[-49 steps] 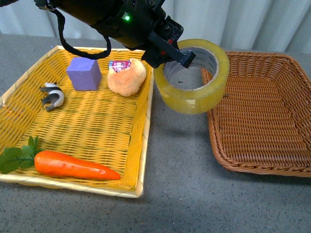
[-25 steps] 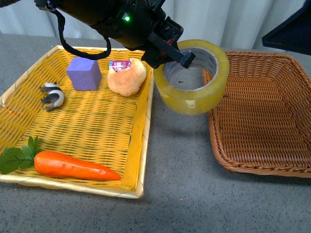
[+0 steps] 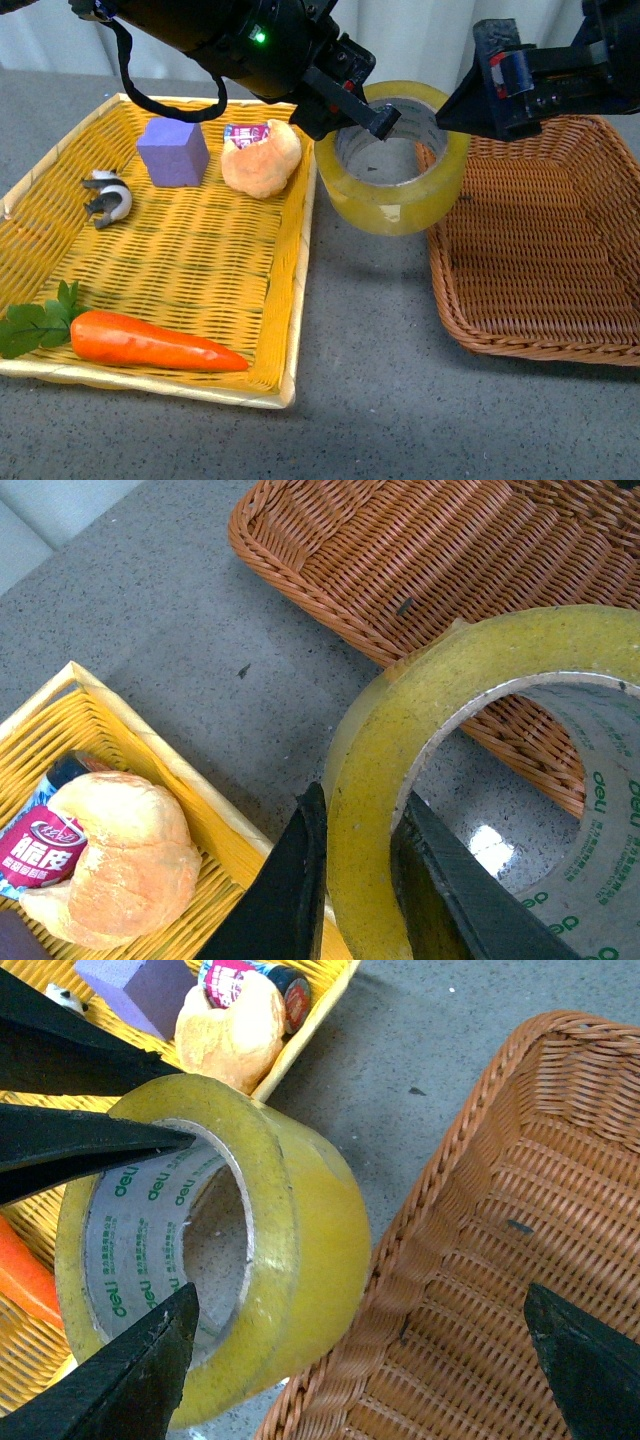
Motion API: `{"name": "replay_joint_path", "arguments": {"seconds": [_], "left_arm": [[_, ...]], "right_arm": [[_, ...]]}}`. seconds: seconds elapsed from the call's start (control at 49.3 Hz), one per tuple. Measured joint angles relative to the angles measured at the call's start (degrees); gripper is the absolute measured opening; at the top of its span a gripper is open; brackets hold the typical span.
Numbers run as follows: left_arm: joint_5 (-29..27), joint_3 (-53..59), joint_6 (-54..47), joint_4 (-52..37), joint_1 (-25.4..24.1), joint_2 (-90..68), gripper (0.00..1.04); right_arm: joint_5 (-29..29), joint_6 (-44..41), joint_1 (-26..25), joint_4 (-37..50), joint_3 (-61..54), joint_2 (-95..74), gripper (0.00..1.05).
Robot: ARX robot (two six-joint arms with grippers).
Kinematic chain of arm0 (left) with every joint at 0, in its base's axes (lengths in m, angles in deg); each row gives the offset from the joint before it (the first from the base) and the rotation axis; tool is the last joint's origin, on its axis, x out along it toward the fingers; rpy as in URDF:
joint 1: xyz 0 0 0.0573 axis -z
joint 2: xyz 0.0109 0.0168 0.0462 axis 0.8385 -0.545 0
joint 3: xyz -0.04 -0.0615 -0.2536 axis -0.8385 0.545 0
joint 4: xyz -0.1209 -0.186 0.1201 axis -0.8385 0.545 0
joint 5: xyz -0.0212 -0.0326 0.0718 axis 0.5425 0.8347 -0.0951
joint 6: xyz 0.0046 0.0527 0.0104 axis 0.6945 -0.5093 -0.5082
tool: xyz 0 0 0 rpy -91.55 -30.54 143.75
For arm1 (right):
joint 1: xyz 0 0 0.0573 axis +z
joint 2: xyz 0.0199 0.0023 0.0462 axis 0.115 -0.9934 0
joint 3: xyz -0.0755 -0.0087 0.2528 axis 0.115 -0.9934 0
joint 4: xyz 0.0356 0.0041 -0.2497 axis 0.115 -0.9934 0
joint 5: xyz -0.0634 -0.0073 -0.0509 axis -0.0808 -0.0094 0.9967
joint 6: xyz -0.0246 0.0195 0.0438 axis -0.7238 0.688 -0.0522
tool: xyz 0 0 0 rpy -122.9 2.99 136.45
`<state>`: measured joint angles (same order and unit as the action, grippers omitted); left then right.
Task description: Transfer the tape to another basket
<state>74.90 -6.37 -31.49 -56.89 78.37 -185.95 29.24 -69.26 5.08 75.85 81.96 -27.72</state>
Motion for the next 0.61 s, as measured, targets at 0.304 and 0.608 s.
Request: {"name": "replay_joint_path", "arguments": {"seconds": [0.304,0.608], "left_arm": [[-0.02,0.0,-0.17,0.0,0.0,0.0,0.16],[-0.24,-0.07,-0.13,0.0,0.07,0.0,0.16]], "right_arm": [[2.32,1.84,0.85,1.29,3.67,-5.75,0.96],[1.18,4.68,1.79,0.11,5.44,-6.91,0.45]]}}
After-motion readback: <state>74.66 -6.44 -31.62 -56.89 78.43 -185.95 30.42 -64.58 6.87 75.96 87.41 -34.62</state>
